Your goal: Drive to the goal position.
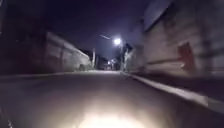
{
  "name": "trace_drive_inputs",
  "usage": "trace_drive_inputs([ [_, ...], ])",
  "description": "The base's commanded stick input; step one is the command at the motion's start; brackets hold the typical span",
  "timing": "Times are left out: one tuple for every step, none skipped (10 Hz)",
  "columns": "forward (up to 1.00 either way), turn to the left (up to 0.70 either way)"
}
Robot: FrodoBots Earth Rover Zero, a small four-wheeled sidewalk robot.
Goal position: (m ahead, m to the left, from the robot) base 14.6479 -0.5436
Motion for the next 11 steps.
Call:
trace_drive_inputs([
  [0.70, 0.02],
  [0.70, 0.02],
  [0.70, 0.02],
  [0.70, 0.02],
  [0.70, 0.02],
  [0.70, 0.02],
  [0.70, 0.02],
  [0.70, 0.02],
  [0.70, 0.02],
  [0.70, 0.02],
  [0.70, 0.02],
])
